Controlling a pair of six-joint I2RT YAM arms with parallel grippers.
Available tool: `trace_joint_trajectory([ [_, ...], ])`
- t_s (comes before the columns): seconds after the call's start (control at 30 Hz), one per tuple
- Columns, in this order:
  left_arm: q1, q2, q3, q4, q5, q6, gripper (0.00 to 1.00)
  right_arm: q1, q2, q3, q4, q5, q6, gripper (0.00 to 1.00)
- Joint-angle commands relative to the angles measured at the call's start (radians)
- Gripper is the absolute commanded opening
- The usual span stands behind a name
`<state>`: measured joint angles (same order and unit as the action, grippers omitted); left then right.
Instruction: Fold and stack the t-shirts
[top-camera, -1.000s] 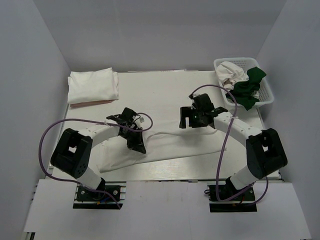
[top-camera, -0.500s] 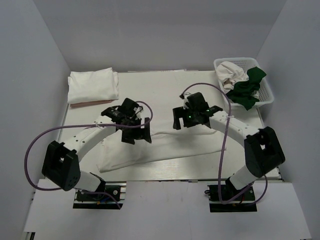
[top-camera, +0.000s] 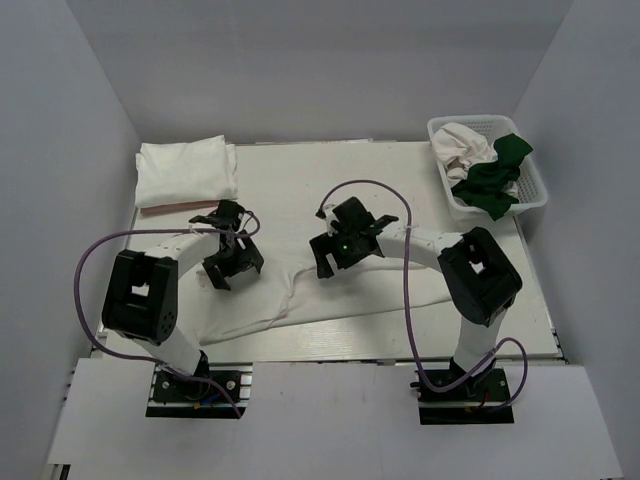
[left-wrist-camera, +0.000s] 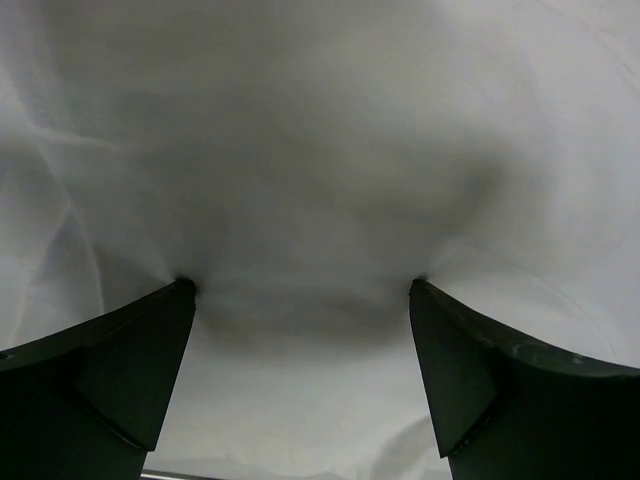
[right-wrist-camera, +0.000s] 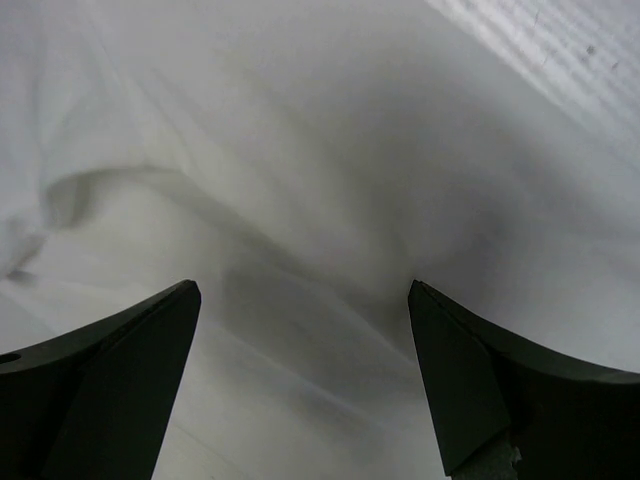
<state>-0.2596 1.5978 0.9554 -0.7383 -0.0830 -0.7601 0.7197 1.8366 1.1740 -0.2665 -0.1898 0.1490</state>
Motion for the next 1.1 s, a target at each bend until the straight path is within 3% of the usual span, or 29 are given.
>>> trace_joint_trajectory([
  [0.0, 0.061, 0.023, -0.018, 0.088, 0.009, -0.027, 1.0, 0.027, -0.036, -0.03, -0.078, 0.034, -0.104, 0.9],
  [0.17, 0.123, 0.164, 0.005, 0.117, 0.081, -0.018, 1.0, 0.05, -0.08, -0.097, -0.103, 0.049, -0.092, 0.9],
  [0.33, 0.114, 0.295, 0.205, 0.108, 0.081, 0.051, 1.0, 0.043, -0.195, -0.14, -0.073, 0.22, -0.056, 0.9],
  [0.53, 0.092, 0.59, 0.653, 0.05, 0.161, 0.12, 1.0, -0.005, -0.27, -0.134, -0.074, 0.441, 0.159, 0.9],
  [0.63, 0.082, 0.713, 0.932, 0.027, 0.184, 0.146, 1.0, -0.035, -0.267, -0.168, -0.074, 0.42, 0.181, 0.9],
  [0.7, 0.072, 0.829, 1.032, 0.027, 0.212, 0.146, 1.0, -0.054, -0.241, -0.178, -0.108, 0.398, 0.199, 0.9],
  [0.8, 0.043, 0.959, 1.207, 0.106, 0.345, 0.146, 1.0, -0.075, -0.243, -0.227, -0.103, 0.408, 0.208, 0.9],
  [0.97, -0.006, 1.129, 1.413, 0.521, 0.552, 0.052, 1.0, -0.101, -0.292, -0.231, -0.119, 0.363, 0.166, 0.9],
  [1.03, -0.03, 1.185, 1.498, 0.647, 0.568, -0.024, 1.0, -0.109, -0.322, -0.22, -0.131, 0.342, 0.149, 0.9],
  [1.07, -0.03, 1.223, 1.499, 0.785, 0.568, -0.039, 1.0, -0.109, -0.327, -0.215, -0.137, 0.325, 0.144, 0.9],
])
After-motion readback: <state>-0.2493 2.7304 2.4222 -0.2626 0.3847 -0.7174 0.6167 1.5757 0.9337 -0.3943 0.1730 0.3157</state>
